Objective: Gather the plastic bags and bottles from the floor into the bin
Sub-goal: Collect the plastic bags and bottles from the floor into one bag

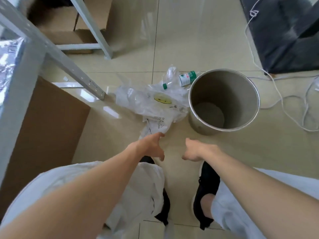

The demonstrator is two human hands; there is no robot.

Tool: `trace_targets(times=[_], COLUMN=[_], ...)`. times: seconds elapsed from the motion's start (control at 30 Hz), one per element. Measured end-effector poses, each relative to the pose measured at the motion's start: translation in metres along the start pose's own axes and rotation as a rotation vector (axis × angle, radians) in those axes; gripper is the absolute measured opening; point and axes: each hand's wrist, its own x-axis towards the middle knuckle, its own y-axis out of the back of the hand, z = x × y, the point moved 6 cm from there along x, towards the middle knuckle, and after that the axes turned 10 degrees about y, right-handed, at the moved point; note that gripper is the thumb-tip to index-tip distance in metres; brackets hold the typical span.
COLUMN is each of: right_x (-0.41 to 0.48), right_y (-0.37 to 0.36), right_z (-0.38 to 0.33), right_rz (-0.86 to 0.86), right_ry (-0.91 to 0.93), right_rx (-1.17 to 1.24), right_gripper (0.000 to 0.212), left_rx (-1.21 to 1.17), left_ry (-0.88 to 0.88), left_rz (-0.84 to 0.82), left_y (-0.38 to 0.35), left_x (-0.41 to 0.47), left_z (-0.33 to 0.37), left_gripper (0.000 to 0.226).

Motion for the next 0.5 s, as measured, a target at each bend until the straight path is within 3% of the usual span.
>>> trace_targets(times=[0.17,0.4,0.5], right_x=[-0.031,-0.020,0.003], right_y=[0.022,0.071,0.091], right_z=[-0.020,-0.060,-0.078], right_rz=[0.094,0.174,0.222], right_ry=[0.039,0.142,0.180], right_rx=[-0.006,-0.105,-0.105], right_gripper=[0.075,0.041,0.046], left_rx=[-0.298,-0.664,-0.783], left_ry=[0.029,0.046,0.082], left_rz=[0.072,0.163,0.149], left_y=[0.046,0.105,0.117], left_x=[-0.029,-0.039,-0.033], left_z=[-0.014,-0.031,-0.035], left_gripper=[0.091,0.082,0.074])
